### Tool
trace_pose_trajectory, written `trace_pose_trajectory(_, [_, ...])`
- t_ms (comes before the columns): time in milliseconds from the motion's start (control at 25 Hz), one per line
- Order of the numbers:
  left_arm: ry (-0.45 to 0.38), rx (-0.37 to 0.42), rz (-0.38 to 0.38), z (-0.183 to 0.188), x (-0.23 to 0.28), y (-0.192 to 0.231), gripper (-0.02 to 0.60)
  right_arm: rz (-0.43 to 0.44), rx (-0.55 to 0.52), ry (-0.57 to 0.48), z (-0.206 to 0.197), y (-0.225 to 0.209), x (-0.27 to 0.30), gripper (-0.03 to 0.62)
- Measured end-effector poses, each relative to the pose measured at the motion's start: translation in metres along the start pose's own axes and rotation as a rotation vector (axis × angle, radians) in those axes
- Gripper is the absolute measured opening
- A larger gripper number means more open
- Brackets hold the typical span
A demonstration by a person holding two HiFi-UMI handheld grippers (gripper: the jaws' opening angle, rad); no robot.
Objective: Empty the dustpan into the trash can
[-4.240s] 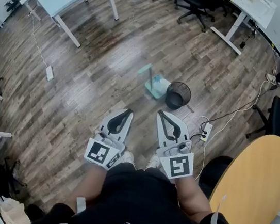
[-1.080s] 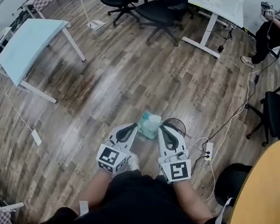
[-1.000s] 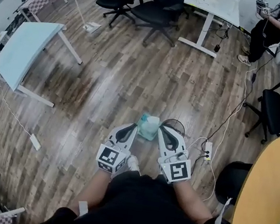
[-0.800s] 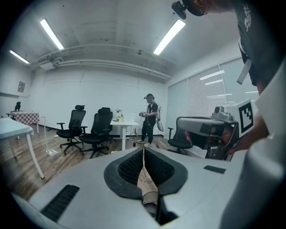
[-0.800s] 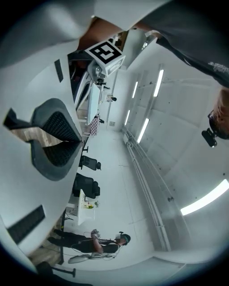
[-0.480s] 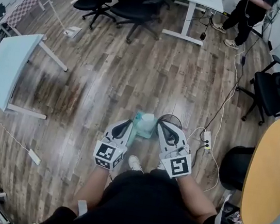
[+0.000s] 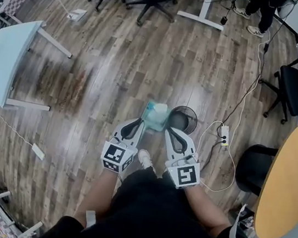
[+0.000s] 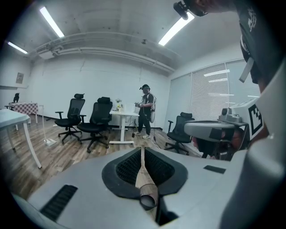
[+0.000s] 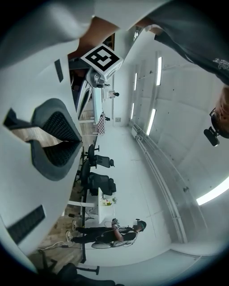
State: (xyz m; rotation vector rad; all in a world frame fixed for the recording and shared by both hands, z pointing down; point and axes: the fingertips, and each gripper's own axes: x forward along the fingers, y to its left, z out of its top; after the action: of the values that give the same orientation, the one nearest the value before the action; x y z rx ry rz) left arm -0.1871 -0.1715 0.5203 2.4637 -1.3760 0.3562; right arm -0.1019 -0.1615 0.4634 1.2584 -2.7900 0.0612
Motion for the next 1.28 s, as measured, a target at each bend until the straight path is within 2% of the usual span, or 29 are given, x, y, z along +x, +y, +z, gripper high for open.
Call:
trace_pose_trajectory(280, [0.149, -0.035, 0.041, -0.070, 0.015, 0.011, 0.026, 0.003, 0.064, 0.074, -0.057, 0.000, 0.009, 0.023])
trace_pose_trajectory(320, [0.179, -0.044, 0.039, -0.082, 0.019, 0.012, 0.044, 0.002, 0.070, 0.080, -0.062, 0.001, 0.010, 0.023])
trace_pose_trajectory(360, [0.211, -0.052, 0.032, -0.094, 0.022, 0.013, 0.118, 0.002, 0.074, 0.087, -0.068, 0.001, 0.010, 0.023])
trace_pose_trajectory(400, [0.243, -0.058, 0.029, -0.105, 0.026, 0.013, 0.144, 0.003, 0.078, 0.095, -0.074, 0.002, 0.010, 0.023])
trace_pose_trajectory(640, [0.390, -0.072, 0.068, -0.164, 0.045, 0.020, 0.195, -0.001, 0.100, 0.148, -0.108, 0.002, 0.008, 0.023])
trace_pose_trajectory(920, [0.550, -0.081, 0.094, -0.223, 0.068, 0.033, 0.224, -0.041, 0.135, 0.244, -0.158, -0.009, 0.005, 0.023])
trace_pose_trajectory(1120, [0.632, -0.054, 0.118, -0.252, 0.080, 0.044, 0.225, -0.071, 0.156, 0.287, -0.185, -0.024, -0.004, 0.024])
trace_pose_trajectory(1280, [0.682, -0.044, 0.097, -0.273, 0.086, 0.045, 0.225, -0.085, 0.159, 0.302, -0.198, -0.034, -0.014, 0.023])
